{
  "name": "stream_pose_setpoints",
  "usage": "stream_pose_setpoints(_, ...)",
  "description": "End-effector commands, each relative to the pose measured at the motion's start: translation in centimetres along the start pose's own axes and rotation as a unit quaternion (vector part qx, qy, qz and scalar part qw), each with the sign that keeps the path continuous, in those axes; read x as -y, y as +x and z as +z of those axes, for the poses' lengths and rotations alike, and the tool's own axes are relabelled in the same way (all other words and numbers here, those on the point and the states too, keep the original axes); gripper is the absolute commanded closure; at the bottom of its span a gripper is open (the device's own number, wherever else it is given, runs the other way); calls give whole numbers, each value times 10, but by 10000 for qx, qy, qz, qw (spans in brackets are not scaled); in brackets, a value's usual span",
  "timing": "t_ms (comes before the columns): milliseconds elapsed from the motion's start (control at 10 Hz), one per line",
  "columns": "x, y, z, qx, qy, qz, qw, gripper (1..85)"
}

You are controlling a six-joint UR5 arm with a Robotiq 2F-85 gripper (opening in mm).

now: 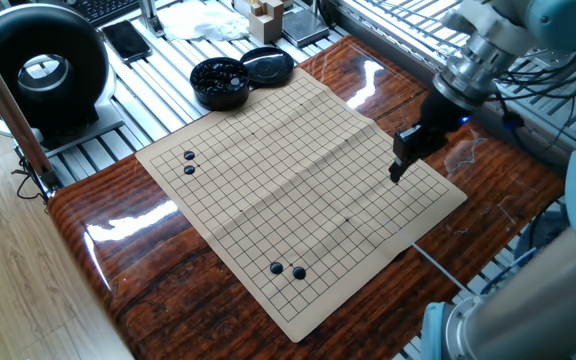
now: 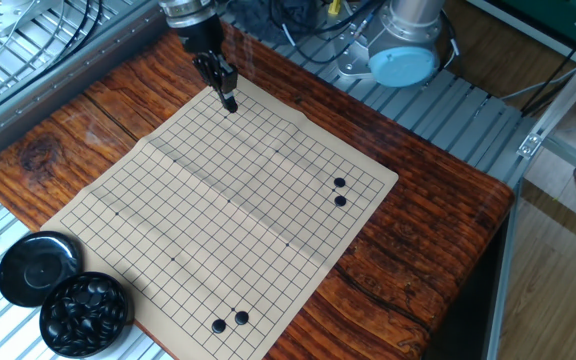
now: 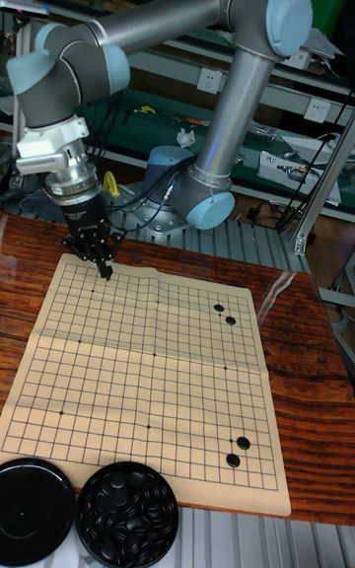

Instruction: Play the first move as black on the 3-4 point in the upper right corner of the Go board

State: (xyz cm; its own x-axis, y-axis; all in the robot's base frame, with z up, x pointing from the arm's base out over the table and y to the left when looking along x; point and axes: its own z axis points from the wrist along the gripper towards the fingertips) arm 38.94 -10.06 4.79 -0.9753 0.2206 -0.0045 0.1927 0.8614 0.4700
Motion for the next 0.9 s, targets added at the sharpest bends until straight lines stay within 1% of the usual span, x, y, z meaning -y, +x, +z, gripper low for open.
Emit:
stream_pose_setpoints(0, 6, 5, 2, 20, -119, -5, 9999, 843)
stream_pose_setpoints(100, 8, 6, 3, 23, -143, -2, 9999, 843)
stream_pose_setpoints(200, 6, 6, 5, 73, -246, 47, 9997, 843)
stream_pose_setpoints(300, 3, 8, 5, 72, -363, 108, 9993, 843)
stream_pose_setpoints(500, 0, 11, 4, 47, -514, 173, 9985, 843)
stream_pose_setpoints(700, 7, 12, 2, 95, -515, 143, 9985, 843)
stream_pose_setpoints(800, 9, 14, 1, 101, -563, 142, 9983, 843)
